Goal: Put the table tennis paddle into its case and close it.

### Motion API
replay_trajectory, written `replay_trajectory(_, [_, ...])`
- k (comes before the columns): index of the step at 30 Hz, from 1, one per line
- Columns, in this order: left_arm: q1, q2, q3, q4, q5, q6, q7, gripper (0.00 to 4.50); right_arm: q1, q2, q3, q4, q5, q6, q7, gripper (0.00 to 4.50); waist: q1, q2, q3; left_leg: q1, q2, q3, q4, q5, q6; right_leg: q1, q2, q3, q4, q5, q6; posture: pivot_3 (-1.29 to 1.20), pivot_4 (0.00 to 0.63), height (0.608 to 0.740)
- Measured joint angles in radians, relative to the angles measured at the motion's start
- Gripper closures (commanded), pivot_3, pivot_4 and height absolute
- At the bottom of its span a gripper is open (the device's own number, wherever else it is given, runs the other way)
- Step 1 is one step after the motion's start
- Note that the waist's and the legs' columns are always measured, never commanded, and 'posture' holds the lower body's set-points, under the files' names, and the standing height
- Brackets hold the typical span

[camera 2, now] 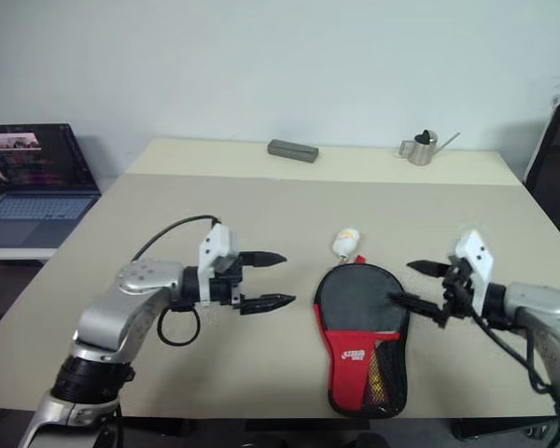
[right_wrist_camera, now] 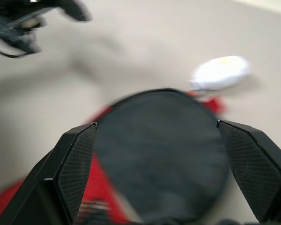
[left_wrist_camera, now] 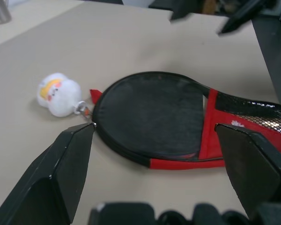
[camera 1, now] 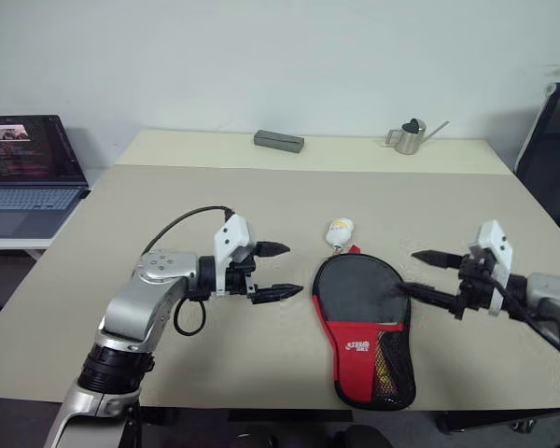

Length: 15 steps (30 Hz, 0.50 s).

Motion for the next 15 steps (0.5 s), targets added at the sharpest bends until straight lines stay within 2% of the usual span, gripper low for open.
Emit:
replay_trajectory(7, [-0.048, -0.102, -0.140, 0.115, 0.073, -0.080, 0.029, 0.02, -0.078, -0.055, 0.000, 0.103, -0.029, -0.048, 0.054, 0.00, 0.008, 0.000, 0.000, -0.001, 0.000, 0.000, 0.000, 0.000, 0.000, 0.002, 0.000, 0.000, 0.000, 0.001, -0.001, 0.00, 0.150, 0.740])
replay_trajectory(15, [-0.104, -0.316, -0.267, 0.325, 0.181, -0.231, 0.114, 0.02, -0.136, -0.090, 0.001, 0.174, -0.053, -0.082, 0.085, 0.00, 0.011, 0.000, -0.001, -0.001, 0.000, 0.001, 0.000, 0.000, 0.000, 0.004, 0.001, 0.000, 0.000, 0.001, 0.000, 0.00, 0.150, 0.740])
